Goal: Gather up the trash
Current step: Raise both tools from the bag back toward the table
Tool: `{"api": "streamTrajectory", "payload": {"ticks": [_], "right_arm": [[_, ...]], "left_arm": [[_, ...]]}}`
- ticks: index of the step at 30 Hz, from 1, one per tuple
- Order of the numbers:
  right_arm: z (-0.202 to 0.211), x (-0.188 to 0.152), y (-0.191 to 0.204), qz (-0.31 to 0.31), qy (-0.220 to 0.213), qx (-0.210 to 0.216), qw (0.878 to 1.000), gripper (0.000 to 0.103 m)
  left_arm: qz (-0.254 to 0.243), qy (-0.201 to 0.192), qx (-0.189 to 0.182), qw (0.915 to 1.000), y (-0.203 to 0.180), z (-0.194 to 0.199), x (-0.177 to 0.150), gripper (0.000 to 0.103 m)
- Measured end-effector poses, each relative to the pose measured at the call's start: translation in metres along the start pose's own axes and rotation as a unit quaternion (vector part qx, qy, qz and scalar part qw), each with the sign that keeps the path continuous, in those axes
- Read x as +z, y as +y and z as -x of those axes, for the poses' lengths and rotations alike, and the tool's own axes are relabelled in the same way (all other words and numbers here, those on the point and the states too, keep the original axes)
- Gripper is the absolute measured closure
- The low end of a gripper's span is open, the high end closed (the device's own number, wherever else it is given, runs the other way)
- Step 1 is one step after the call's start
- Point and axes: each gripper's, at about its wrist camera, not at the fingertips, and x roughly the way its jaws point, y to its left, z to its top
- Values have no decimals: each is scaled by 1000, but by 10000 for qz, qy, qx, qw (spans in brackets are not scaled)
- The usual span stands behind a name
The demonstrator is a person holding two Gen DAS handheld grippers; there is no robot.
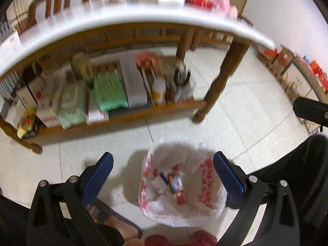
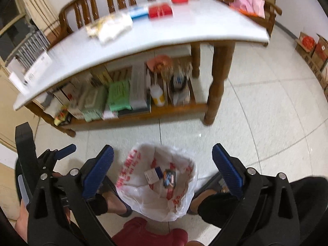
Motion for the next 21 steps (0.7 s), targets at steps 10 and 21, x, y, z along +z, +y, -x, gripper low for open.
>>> {"api": "streamTrajectory", "payload": {"ticks": [10, 21], "right_arm": [[57, 73, 22, 603, -710, -103, 9956, 9], [62, 181, 42, 946, -958, -163, 9908, 8]], "left_arm": [[213, -966, 285, 9947, 41, 90, 101, 8], [357, -1372, 710, 9874, 81, 108, 225, 8]]}}
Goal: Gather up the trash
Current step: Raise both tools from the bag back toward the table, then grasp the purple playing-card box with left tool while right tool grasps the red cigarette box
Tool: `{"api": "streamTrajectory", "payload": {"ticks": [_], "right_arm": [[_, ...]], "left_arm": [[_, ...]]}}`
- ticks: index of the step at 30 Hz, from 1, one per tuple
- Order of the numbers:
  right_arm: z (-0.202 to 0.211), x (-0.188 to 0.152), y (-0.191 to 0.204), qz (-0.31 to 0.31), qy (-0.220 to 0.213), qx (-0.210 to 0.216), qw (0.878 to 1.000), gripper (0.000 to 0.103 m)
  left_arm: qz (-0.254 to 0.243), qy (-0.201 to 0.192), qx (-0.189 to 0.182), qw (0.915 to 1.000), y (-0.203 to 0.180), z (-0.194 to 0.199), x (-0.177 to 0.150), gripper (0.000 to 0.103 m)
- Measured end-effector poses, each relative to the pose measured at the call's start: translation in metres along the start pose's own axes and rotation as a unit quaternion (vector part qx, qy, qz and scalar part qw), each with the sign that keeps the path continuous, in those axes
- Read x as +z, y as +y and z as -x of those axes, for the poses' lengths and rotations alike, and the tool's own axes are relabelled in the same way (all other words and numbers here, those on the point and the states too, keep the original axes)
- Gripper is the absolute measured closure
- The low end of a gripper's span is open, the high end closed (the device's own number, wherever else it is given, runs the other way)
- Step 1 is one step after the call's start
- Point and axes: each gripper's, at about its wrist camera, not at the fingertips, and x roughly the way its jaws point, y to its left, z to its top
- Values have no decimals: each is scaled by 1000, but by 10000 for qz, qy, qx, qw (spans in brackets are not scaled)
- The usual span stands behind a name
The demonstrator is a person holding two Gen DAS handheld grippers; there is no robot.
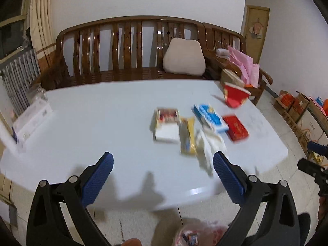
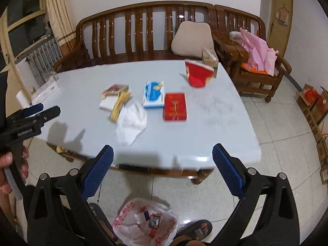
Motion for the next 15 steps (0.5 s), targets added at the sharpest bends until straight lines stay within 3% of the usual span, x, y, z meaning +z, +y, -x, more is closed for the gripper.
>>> {"api": "streamTrajectory", "payload": {"ticks": [6, 15], "right_arm": [[-25, 45, 3, 190, 23, -122, 9997, 8], [-62, 77, -2, 229, 103, -217, 9995, 8]], "left_arm": [[-4, 200, 172, 9997, 3, -45, 49, 8], [-127, 553, 197, 9982, -4, -101, 76, 8]]}}
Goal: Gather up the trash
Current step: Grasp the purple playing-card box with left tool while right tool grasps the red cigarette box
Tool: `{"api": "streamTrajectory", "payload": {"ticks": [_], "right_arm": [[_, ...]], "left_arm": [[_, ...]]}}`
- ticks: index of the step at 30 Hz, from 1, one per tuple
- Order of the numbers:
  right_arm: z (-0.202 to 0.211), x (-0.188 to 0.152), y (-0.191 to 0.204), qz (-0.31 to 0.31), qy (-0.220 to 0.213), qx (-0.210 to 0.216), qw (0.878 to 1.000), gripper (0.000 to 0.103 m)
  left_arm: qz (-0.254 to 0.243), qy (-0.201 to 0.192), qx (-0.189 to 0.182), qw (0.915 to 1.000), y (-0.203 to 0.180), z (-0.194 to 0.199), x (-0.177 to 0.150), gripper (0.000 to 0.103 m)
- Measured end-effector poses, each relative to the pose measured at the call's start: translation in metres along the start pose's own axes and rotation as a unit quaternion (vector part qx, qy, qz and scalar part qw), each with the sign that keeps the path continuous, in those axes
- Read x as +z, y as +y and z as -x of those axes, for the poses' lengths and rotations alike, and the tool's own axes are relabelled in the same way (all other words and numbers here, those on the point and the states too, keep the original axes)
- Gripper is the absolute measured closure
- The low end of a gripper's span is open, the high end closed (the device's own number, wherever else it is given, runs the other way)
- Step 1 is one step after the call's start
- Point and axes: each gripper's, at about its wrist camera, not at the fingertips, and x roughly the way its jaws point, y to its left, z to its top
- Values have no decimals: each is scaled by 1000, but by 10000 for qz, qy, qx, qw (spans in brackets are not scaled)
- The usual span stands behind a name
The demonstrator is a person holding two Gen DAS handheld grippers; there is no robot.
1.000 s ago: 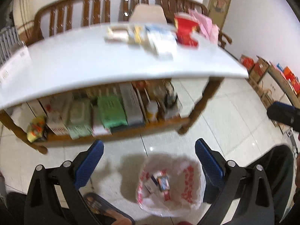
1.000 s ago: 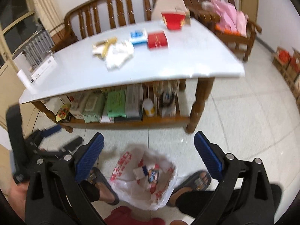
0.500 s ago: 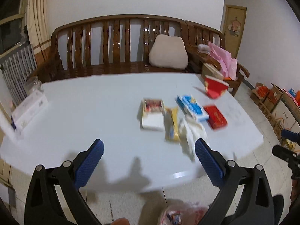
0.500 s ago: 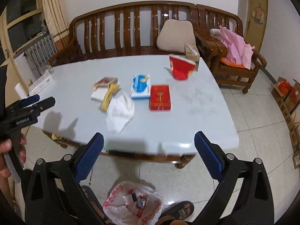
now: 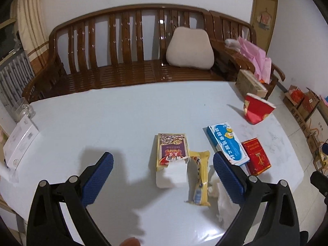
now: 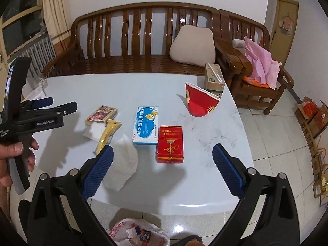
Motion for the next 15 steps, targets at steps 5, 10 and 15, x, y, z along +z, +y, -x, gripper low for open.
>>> {"api": "streamTrajectory", "payload": {"ticks": [5, 10, 15], "right_arm": [[-37, 6, -4, -59, 418, 22, 9991, 8], [-74, 9, -4, -70, 772, 38, 9970, 8], [-108, 7, -4, -140, 1049, -5, 9944, 8]], "left_arm": [[-73, 347, 197, 9992, -4, -44, 10, 8], [-94, 683, 343, 9970, -4, -82, 18, 8], [-96, 835, 315, 9960, -5, -103, 23, 8]]}}
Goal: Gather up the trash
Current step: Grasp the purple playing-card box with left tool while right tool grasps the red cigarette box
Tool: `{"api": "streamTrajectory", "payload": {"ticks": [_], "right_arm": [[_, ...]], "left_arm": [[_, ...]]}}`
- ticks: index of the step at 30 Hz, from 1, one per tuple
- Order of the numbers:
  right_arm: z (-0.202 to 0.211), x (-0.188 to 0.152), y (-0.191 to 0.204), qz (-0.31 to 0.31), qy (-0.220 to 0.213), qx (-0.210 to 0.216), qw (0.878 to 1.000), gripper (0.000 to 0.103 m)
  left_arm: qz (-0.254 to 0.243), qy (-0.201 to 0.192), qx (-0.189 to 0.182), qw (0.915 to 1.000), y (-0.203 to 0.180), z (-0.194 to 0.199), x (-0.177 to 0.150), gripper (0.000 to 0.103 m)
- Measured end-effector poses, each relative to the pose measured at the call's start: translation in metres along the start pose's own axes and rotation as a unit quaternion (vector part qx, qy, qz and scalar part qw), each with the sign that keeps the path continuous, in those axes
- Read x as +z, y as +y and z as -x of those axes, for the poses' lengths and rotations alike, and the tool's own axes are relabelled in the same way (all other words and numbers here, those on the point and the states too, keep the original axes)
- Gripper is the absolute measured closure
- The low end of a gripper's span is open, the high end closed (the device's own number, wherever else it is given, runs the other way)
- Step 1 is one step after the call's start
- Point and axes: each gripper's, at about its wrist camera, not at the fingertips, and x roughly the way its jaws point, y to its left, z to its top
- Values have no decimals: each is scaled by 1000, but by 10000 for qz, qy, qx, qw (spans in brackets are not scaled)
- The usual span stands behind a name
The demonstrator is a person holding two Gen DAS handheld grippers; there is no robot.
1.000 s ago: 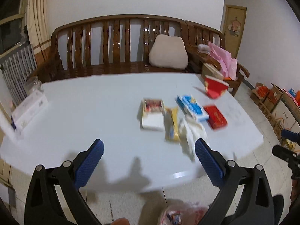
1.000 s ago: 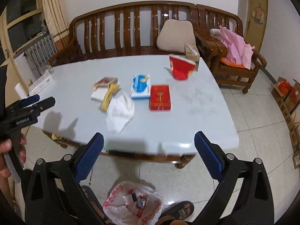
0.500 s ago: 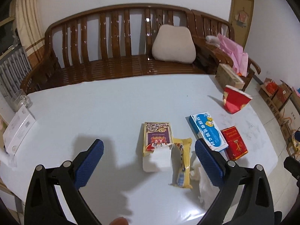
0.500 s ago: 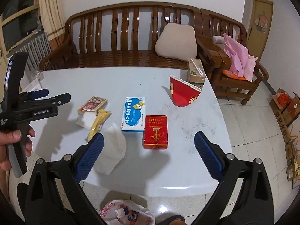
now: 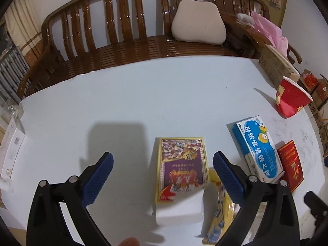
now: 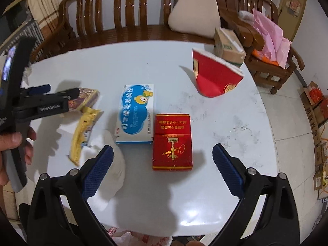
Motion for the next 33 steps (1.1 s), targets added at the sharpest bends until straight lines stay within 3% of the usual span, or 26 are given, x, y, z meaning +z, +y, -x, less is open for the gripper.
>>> {"api": "streamTrajectory", "payload": {"ticks": [26, 33], "right_arm": [[-72, -8, -9, -168, 758, -208, 9968, 8], [-75, -8, -11, -198, 685, -144, 9973, 10]], "left_arm": [[-12, 454, -28, 9990, -10, -55, -1, 8], [55, 412, -105, 9991, -9, -59, -2, 7]]}}
